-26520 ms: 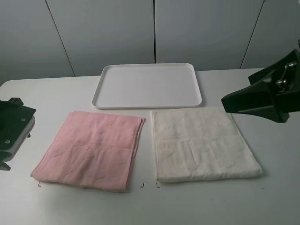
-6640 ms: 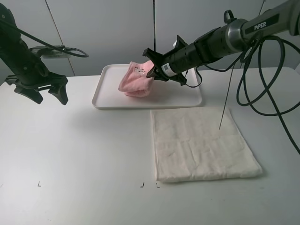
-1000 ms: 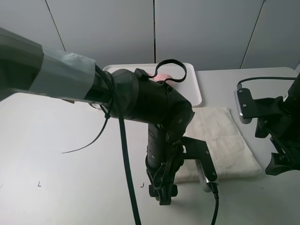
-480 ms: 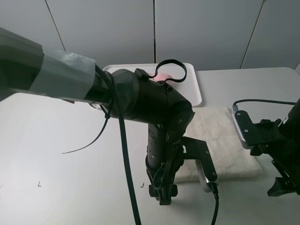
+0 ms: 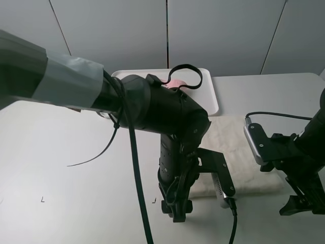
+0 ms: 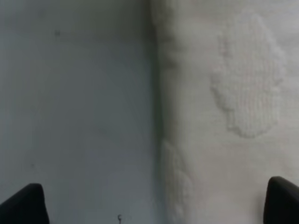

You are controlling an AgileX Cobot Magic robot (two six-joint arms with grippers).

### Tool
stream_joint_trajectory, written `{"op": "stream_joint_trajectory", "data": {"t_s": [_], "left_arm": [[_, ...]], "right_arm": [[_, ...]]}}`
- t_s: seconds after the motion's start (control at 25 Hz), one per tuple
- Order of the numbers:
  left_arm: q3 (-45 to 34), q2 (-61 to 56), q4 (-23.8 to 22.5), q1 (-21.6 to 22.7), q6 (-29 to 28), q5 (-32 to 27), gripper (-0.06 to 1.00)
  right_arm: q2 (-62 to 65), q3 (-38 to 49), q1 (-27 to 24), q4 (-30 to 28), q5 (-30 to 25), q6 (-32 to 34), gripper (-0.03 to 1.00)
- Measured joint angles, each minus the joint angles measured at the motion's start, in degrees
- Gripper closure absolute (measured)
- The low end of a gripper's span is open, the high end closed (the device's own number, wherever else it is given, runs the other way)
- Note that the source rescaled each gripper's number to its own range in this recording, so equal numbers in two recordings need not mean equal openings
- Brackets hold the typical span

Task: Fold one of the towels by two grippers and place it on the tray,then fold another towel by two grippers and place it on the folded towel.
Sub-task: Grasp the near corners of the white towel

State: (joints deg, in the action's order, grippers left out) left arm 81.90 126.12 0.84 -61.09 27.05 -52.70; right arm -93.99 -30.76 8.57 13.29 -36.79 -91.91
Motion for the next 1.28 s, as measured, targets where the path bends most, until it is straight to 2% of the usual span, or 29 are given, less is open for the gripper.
{"op": "stream_joint_trajectory", "data": {"t_s": [0.28, 0.88, 0.96, 1.2, 1.28], "left_arm": [[0.0, 0.0, -0.1, 0.0, -0.1, 0.0, -0.02], [0.0, 0.0, -0.8, 0.0, -0.9, 0.0, -0.02], [0.0, 0.0, -0.8, 0.0, -0.9, 0.0, -0.02], [0.0, 0.0, -0.8, 0.0, -1.2, 0.0, -0.02], [0.0, 0.0, -1.2, 0.0, -1.2, 0.0, -0.02]], "right_arm": [[-0.6, 0.0, 0.0, -5.2, 1.3, 0.8, -0.03], [-3.4, 0.0, 0.0, -5.2, 3.9, 0.9, -0.01], [-3.7, 0.0, 0.0, -5.2, 5.3, 0.9, 0.12], [-4.8, -0.2, 0.0, -5.2, 8.7, 1.0, 0.91], [-4.8, -0.2, 0.0, -5.2, 8.7, 0.7, 0.96]]}}
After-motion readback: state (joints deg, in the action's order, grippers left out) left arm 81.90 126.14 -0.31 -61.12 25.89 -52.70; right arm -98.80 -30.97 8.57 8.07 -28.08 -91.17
